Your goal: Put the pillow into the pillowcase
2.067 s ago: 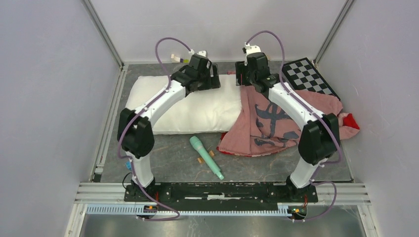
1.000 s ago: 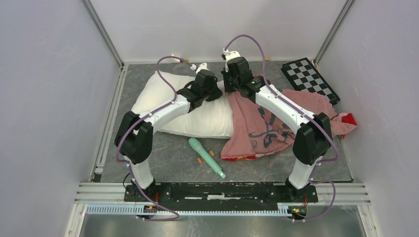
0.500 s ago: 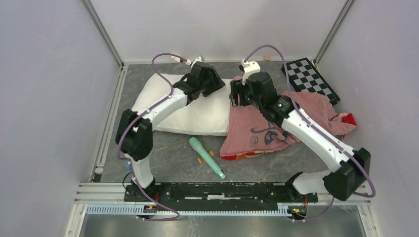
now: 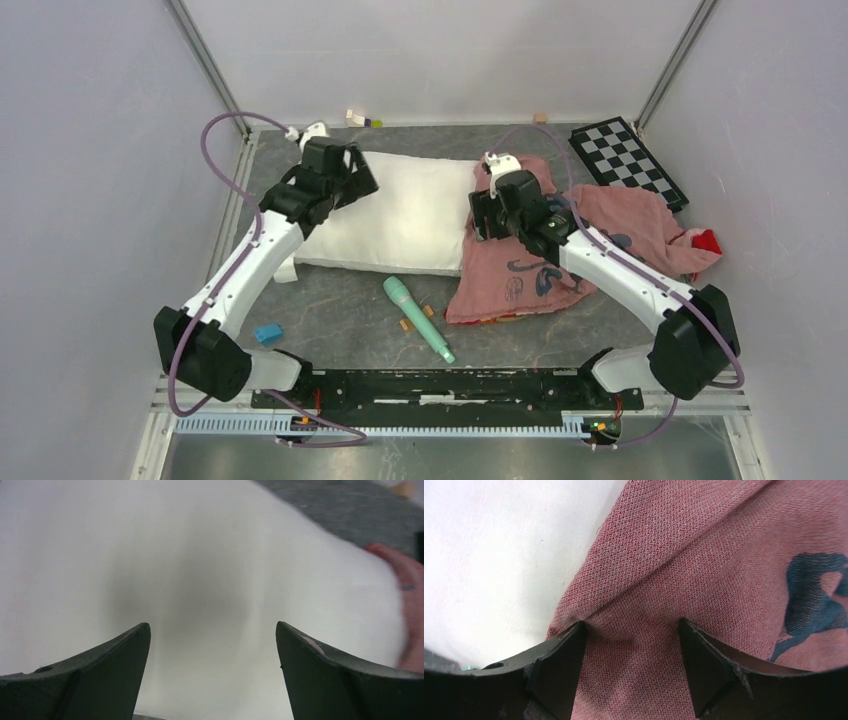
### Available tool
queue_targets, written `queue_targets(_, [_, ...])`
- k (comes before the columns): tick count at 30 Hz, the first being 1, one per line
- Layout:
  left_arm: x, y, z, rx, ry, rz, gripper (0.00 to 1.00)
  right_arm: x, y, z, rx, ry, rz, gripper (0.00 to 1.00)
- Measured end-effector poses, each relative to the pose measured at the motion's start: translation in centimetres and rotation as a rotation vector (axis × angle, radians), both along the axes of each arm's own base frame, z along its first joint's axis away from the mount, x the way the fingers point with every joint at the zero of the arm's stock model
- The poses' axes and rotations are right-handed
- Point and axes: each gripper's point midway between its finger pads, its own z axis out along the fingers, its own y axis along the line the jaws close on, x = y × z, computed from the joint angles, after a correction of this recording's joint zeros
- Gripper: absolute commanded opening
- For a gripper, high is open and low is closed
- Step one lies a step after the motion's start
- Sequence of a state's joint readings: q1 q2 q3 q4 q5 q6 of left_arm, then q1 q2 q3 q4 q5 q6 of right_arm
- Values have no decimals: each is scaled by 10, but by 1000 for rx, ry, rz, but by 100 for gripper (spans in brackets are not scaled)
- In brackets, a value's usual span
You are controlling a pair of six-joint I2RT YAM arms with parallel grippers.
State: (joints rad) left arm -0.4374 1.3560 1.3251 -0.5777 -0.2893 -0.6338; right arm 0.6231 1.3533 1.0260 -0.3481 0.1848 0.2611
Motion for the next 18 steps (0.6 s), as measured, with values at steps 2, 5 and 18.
queue_targets(2, [-5, 30, -32, 46, 77, 60, 100, 15, -3, 5, -2, -5, -25, 74])
queue_targets(5, [-6, 38, -72, 78, 175, 63, 90, 38, 0, 19, -3, -28, -38, 75])
queue_targets(18, [56, -60, -93, 3, 137, -114, 3, 75, 14, 73, -41, -126, -69, 79])
